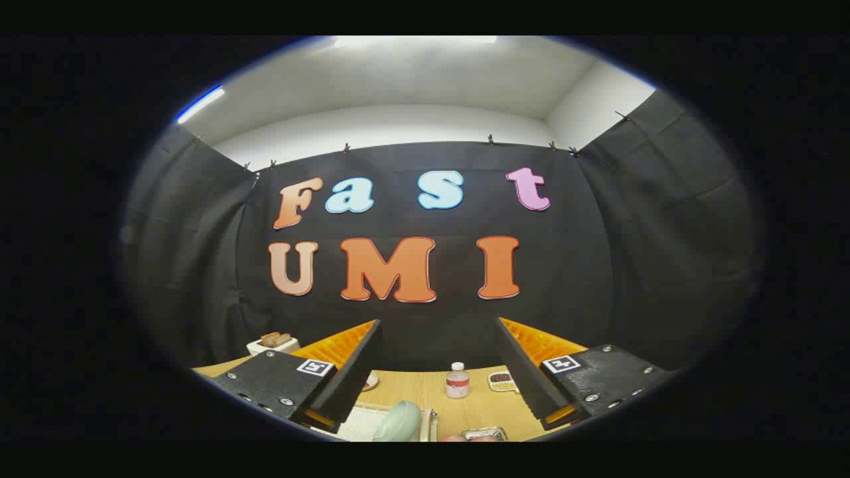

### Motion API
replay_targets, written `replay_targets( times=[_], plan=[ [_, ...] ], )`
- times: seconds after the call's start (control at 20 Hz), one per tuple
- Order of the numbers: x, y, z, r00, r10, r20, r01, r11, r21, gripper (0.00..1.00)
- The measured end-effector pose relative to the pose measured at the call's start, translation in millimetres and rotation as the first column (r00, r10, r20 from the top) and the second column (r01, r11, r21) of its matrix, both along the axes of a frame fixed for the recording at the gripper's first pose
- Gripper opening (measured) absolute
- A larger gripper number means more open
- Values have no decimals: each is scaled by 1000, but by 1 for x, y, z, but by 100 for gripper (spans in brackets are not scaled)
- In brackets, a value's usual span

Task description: Take the plate from the dish rack, then take the spoon from the basket and place it into the plate.

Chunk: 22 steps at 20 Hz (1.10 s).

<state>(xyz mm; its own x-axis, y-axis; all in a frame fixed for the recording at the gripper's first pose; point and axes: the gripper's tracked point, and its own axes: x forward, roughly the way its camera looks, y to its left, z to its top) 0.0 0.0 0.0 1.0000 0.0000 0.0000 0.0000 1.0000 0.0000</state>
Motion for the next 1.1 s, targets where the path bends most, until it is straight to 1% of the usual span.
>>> replay_targets(
  times=[0.15, 0.3, 0.6, 0.65, 0.8, 0.9, 0.95, 1.0, 1.1],
  plan=[
    [2, 1, -8, 999, 5, -52, -6, 1000, -11, 98],
    [1, 8, -11, 996, 30, -88, -29, 999, 16, 98],
    [5, 12, -23, 984, 45, -171, -41, 999, 25, 98],
    [7, 14, -23, 984, 47, -175, -44, 999, 21, 98],
    [15, 11, -33, 974, 37, -222, -48, 998, -45, 99],
    [13, 11, -48, 959, 39, -281, -61, 996, -68, 99],
    [13, 15, -56, 947, 54, -316, -76, 995, -58, 99],
    [12, 19, -68, 928, 70, -365, -90, 995, -37, 98],
    [10, 25, -91, 879, 94, -467, -104, 995, 3, 99]
  ],
)
